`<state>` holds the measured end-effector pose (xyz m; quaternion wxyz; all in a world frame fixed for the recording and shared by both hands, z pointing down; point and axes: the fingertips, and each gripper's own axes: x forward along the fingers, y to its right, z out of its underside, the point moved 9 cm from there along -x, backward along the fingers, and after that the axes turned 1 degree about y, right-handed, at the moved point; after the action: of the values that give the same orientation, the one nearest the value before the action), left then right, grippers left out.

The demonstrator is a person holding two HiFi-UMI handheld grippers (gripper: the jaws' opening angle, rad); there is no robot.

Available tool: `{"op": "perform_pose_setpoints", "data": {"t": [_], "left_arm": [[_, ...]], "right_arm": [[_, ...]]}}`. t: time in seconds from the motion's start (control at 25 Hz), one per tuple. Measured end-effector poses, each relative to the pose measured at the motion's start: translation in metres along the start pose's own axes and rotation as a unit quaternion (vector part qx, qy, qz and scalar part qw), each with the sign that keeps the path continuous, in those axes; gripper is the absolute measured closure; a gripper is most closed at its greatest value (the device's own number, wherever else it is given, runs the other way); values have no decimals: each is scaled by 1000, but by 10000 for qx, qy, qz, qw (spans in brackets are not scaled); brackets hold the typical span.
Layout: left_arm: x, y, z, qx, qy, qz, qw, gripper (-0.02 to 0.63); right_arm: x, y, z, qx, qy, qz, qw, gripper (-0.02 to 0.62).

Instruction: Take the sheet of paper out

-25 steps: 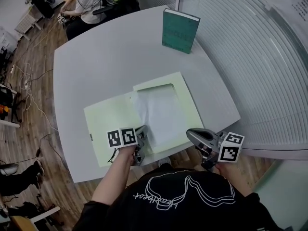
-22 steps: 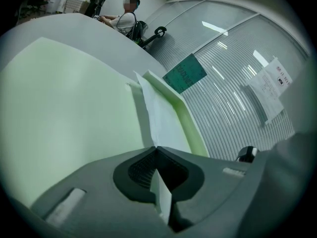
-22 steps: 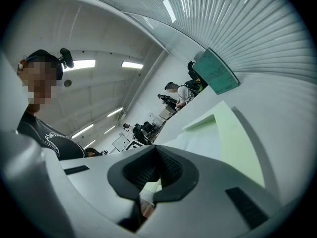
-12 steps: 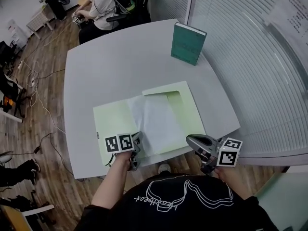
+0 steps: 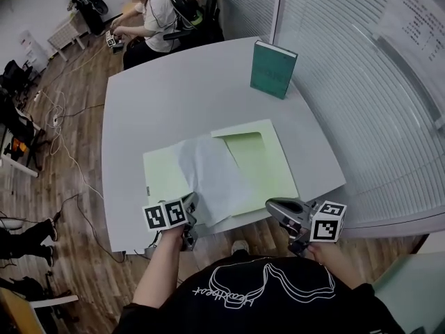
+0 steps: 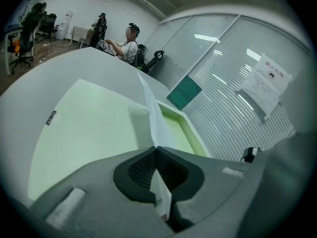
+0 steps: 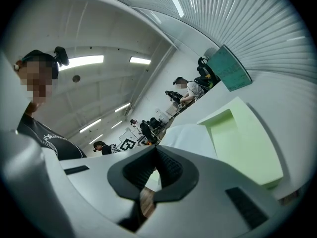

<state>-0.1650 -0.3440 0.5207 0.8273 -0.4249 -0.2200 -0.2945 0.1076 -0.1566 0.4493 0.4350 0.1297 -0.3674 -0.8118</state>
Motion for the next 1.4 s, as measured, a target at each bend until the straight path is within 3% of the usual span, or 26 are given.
{"op": "perform_pose_setpoints", "data": {"t": [0.24, 0.6, 0.72, 0.92, 1.4], "left_arm": [[-36, 16, 10, 782, 422, -420, 9952, 594], [-92, 60, 27, 1530, 1108, -514, 9807, 594], [-118, 76, 37, 1775, 1447, -510, 9721, 594], [-159, 111, 71, 2383, 1948, -477, 9502, 594], [-208, 171, 141, 2681, 2270, 18, 9363, 594]], "right_arm": [[-11, -20, 8, -106, 22, 4, 9999, 584], [-40, -49, 21, -300, 131, -10, 9995, 586], [-55, -62, 30, -446, 131, -11, 9989, 586], [-82, -81, 45, -821, 142, -15, 9965, 586], [-125, -116, 83, -1027, 283, -173, 9942, 586]]}}
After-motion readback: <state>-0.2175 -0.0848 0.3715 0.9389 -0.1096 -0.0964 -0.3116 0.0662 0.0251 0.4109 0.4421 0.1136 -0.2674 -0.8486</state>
